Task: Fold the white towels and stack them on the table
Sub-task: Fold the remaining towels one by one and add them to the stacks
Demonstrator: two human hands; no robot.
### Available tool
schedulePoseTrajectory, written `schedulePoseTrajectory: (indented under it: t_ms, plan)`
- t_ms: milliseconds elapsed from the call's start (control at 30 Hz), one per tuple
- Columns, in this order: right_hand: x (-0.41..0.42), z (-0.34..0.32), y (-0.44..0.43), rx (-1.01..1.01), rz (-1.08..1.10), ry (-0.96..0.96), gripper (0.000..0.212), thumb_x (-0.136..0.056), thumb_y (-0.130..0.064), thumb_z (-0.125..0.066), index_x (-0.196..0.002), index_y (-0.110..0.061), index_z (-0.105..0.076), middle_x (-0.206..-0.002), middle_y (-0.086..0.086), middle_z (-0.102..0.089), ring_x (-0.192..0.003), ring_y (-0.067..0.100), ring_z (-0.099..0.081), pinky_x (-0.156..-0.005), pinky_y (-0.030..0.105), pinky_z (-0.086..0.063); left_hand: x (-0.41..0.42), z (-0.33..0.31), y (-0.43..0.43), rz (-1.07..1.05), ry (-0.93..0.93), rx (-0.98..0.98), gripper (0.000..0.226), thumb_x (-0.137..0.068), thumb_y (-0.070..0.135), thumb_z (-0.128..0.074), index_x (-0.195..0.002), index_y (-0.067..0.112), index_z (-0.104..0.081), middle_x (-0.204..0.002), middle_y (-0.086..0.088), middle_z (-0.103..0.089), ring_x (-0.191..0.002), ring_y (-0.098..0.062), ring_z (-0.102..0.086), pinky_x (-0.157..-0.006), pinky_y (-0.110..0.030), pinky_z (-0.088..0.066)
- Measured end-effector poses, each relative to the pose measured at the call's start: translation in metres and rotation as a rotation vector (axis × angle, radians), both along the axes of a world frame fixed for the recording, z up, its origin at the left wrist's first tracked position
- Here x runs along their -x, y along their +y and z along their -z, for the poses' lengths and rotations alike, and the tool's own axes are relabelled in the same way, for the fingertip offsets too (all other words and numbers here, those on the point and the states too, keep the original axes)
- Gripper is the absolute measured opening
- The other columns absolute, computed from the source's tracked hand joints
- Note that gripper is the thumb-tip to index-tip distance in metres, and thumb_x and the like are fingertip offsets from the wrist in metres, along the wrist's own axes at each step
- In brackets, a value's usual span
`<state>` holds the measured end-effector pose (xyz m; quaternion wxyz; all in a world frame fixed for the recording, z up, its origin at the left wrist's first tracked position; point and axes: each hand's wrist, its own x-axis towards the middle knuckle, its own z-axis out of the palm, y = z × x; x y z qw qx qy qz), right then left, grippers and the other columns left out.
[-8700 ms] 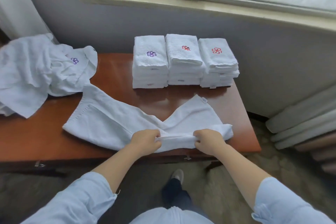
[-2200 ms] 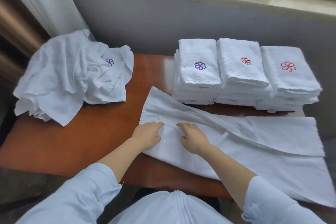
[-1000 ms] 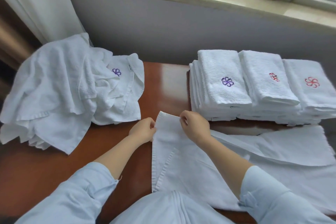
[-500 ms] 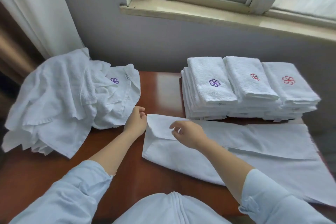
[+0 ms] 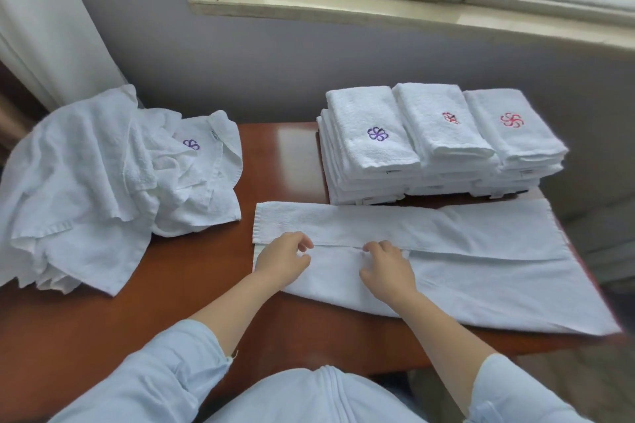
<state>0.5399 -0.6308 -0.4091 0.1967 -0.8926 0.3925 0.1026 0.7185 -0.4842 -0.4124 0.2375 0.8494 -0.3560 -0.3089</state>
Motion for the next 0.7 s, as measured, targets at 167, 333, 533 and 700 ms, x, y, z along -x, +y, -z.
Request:
schedulePoseTrajectory:
  t_ms: [167, 333, 533, 700]
  plan:
    - [0.009, 0.0, 0.001, -0.07, 0.006, 0.01, 0.046, -0.082, -0.018, -0.055, -0.128, -0.024, -0.057, -0.114, -0.004, -0.065, -0.11, 0.019, -0.058, -0.092, 0.033, -0.037, 0.018, -0.002, -0.014, 0.201, -0.114, -0.023, 0.039, -0.087, 0.018, -0.059, -0.125, 0.028, -0.057, -0.125, 0.008, -0.054, -0.117, -0.013, -0.051, -0.091, -0.036, -0.048]
    - [0.013, -0.01, 0.004, -0.267, -0.082, -0.105, 0.039, -0.079, -0.016, -0.056, -0.115, -0.023, -0.07, -0.112, -0.009, -0.069, -0.111, 0.016, -0.06, -0.092, 0.029, -0.046, 0.028, -0.01, -0.025, 0.506, -0.176, 0.046, 0.066, -0.082, -0.004, -0.048, -0.142, 0.023, -0.046, -0.155, 0.002, -0.032, -0.146, -0.018, -0.021, -0.116, -0.032, -0.024]
    - [0.03, -0.017, -0.001, -0.348, -0.193, -0.042, 0.024, -0.076, -0.017, -0.056, -0.079, -0.04, -0.061, -0.085, -0.014, -0.062, -0.087, 0.016, -0.058, -0.066, 0.028, -0.048, 0.038, -0.025, -0.031, 0.67, -0.485, -0.166, 0.026, -0.09, 0.011, -0.041, -0.096, 0.024, -0.063, -0.096, 0.004, -0.063, -0.102, -0.015, -0.053, -0.123, -0.04, -0.003]
    - [0.052, -0.023, -0.01, -0.333, -0.335, 0.059, 0.02, -0.076, -0.016, -0.056, -0.089, -0.029, -0.06, -0.088, -0.014, -0.057, -0.085, 0.015, -0.056, -0.06, 0.025, -0.041, 0.062, -0.039, -0.01, 0.515, -0.475, -0.307, 0.013, -0.088, 0.02, -0.041, -0.082, 0.024, -0.052, -0.064, 0.007, -0.052, -0.07, -0.016, -0.048, -0.118, -0.032, -0.017]
